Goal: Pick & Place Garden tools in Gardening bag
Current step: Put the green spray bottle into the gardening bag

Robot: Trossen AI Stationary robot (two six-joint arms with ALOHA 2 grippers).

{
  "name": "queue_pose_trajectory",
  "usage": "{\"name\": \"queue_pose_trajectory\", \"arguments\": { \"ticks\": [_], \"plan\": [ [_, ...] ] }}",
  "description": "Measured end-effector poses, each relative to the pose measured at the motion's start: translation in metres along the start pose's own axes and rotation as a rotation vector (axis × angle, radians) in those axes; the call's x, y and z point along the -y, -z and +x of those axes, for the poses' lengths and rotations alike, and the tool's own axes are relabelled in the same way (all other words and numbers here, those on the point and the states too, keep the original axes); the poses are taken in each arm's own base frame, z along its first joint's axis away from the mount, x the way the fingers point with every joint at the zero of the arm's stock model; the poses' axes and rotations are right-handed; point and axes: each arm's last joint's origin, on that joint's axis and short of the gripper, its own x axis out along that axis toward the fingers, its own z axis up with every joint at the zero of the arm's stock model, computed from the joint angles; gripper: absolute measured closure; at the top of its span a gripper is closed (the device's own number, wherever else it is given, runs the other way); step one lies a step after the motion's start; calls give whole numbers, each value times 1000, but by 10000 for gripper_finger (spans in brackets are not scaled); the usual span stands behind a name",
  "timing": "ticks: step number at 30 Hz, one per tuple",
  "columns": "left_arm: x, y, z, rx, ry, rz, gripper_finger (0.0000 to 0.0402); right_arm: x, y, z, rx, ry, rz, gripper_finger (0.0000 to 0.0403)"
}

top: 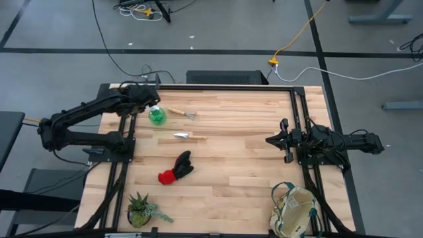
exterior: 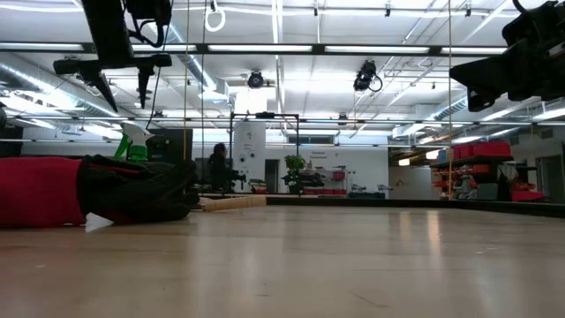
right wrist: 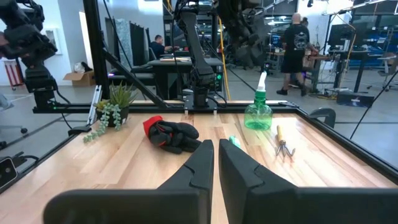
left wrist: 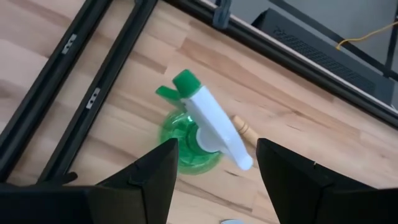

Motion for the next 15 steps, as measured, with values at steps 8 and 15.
{"name": "queue_pose_trajectory", "arguments": {
  "ticks": [8, 15],
  "plan": [
    [0, 1, 1, -20, 3, 97, 177, 0, 0, 0, 0, 0, 0, 373],
    [0, 3, 1, -81, 21, 225, 177, 0, 0, 0, 0, 0, 0, 373]
  ]
}}
